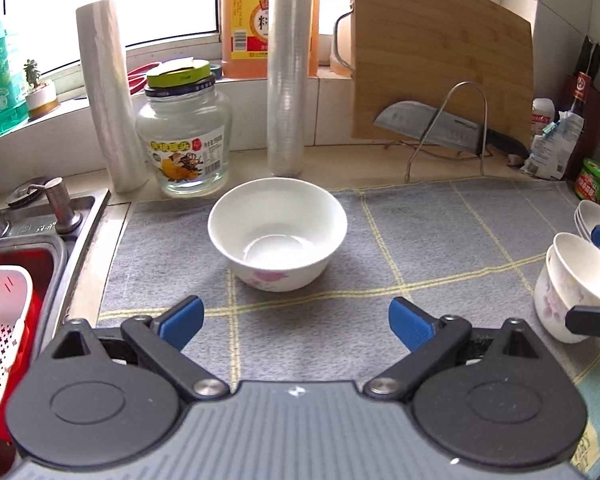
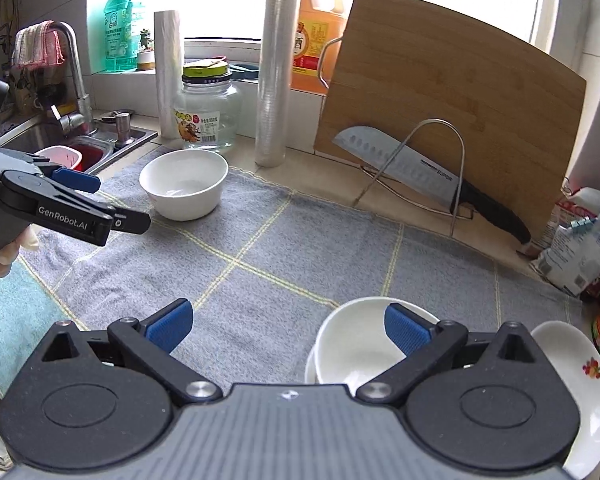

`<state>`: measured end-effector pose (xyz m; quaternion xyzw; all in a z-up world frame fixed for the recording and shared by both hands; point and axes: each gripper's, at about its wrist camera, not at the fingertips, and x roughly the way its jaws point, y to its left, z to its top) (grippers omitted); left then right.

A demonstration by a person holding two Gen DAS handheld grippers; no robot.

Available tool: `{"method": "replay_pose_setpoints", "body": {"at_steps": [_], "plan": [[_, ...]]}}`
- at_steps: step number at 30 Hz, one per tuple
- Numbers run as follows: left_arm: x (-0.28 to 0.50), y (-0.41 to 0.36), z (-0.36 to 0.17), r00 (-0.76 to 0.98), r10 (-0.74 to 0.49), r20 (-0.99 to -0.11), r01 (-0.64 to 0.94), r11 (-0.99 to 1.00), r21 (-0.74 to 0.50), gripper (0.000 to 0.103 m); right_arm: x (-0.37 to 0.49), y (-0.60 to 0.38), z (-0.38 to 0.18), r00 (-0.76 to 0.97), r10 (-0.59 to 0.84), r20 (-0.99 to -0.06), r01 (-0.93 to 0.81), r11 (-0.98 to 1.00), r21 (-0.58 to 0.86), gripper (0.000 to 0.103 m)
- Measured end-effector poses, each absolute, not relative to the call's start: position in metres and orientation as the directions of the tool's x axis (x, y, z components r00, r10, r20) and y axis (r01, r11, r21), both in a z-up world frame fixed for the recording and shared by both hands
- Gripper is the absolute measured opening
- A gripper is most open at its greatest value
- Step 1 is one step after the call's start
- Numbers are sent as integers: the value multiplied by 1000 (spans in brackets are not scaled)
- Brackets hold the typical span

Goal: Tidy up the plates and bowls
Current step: 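Move the right gripper to the pink-flower bowl and grasp its rim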

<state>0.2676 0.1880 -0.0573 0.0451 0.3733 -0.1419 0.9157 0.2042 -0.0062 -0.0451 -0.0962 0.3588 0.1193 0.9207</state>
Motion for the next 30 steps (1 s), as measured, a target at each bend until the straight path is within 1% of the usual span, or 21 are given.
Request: {"method": "replay_pose_setpoints", "body": {"at_steps": [4,9,19,22,30], "plan": [[277,206,-65,683,-229,-693,323,947,5,98,226,22,-44,682,149,-716,-293,953,-81,103],[295,222,-80,666,-264,-698,363,932,-7,98,252,51,-46,654,138,-744,-297,951,-86,103],[334,209,-112,582,-319,-748,475,880,-6,99,296,73,-45,640,106,-761,-288,951,-110,103],[339,205,-114,579,-330,-745,490,872,-5,101,310,74,-47,631,109,-768,-291,951,-104,103],[339,198,-114,597,-352,-720,518,855,11,101,347,86,-54,586,168,-792,-343,938,-55,103]]}}
